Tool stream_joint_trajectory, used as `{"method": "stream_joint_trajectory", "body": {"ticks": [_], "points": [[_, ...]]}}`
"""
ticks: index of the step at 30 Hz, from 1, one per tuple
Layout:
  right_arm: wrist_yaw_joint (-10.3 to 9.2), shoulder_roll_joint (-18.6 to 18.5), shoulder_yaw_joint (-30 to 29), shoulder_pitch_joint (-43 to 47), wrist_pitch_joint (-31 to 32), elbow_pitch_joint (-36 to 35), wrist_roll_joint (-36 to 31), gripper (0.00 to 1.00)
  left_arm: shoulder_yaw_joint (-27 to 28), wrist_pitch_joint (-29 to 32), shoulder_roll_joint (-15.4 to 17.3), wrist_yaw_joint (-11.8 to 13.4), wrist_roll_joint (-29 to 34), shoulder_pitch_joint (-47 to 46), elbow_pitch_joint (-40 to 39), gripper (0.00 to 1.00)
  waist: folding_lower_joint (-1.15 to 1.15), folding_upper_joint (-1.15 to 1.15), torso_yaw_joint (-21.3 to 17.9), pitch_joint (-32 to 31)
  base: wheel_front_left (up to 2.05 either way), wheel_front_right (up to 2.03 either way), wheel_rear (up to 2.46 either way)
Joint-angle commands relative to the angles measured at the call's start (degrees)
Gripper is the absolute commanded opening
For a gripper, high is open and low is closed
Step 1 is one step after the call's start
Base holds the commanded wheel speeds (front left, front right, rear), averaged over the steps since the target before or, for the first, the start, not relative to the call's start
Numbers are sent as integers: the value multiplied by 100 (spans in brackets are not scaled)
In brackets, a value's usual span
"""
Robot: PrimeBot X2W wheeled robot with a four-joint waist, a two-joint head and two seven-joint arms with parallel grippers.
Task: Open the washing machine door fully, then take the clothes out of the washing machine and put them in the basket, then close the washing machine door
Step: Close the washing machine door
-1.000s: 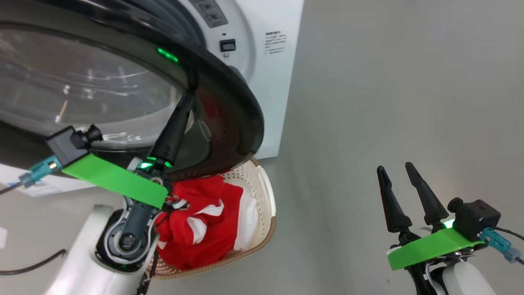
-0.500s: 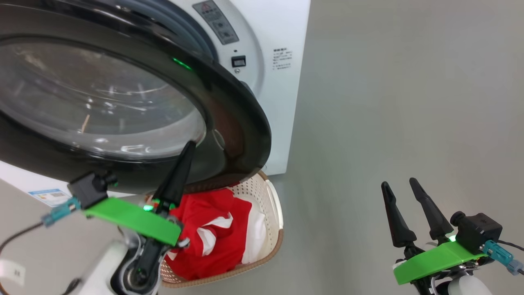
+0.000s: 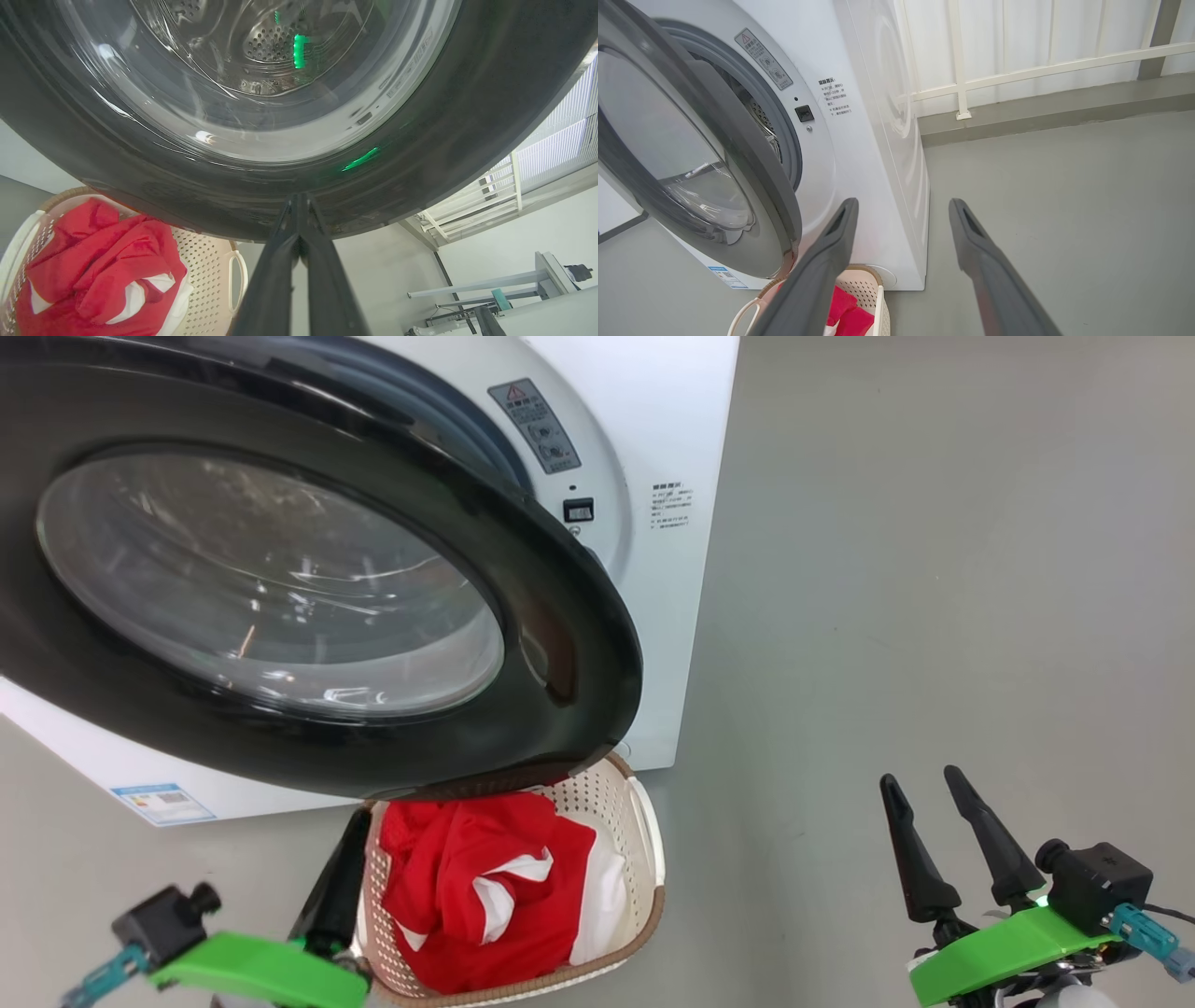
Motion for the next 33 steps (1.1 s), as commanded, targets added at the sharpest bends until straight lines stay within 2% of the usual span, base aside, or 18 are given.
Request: {"method": "stream_joint_trajectory", "body": {"ticks": [1, 9, 11, 13, 17, 19, 20, 21, 22, 23, 27, 33], "points": [[36, -105, 105, 43, -37, -129, -10, 100, 311, -68, 73, -38, 138, 26, -87, 0, 0, 0, 13, -27, 0, 0, 0], [36, -132, 1, 185, -37, -136, -23, 100, 996, -69, -63, -38, 1190, 647, -203, 0, 0, 0, 18, -124, 0, 0, 0], [36, -133, -21, 221, -37, -134, -25, 100, 1165, -69, -54, -38, 1607, 773, -265, 15, 0, 0, 16, -148, 0, 0, 0], [36, -133, -43, 245, -37, -140, -26, 100, 1356, -69, -116, -38, 1973, 879, -346, 17, 0, 0, 17, -156, 0, 0, 0], [36, -145, -124, 283, -37, -159, -30, 100, 1727, -69, -257, -38, 2596, 1035, -486, 47, 0, 0, 22, -165, 0, 0, 0], [36, -150, -164, 305, -37, -168, -34, 100, 1831, -69, -284, -38, 2879, 1107, -530, 52, 0, 0, 17, -178, 0, 0, 0], [36, -153, -185, 320, -37, -172, -36, 100, 1872, -69, -299, -38, 3023, 1144, -556, 65, 0, 0, 15, -189, 0, 0, 0], [36, -157, -202, 335, -37, -176, -35, 100, 1910, -69, -319, -38, 3151, 1182, -586, 85, 0, 0, 13, -200, 0, 0, 0], [36, -161, -215, 351, -37, -179, -35, 100, 1931, -70, -319, -38, 3303, 1219, -615, 96, 0, 0, 10, -214, 0, 0, 0], [36, -165, -227, 367, -37, -182, -37, 100, 1956, -70, -320, -38, 3463, 1252, -655, 100, 0, 0, 6, -228, 0, 0, 0], [36, -179, -290, 430, -37, -198, -43, 100, 2069, -70, -354, -38, 4061, 1379, -746, 100, 0, 0, 1, -277, 0, 0, 0], [36, -191, -356, 516, -37, -235, -38, 100, 2476, -70, -613, -38, 4907, 1543, -949, 100, 0, 0, -2, -347, 0, 0, 0]]}}
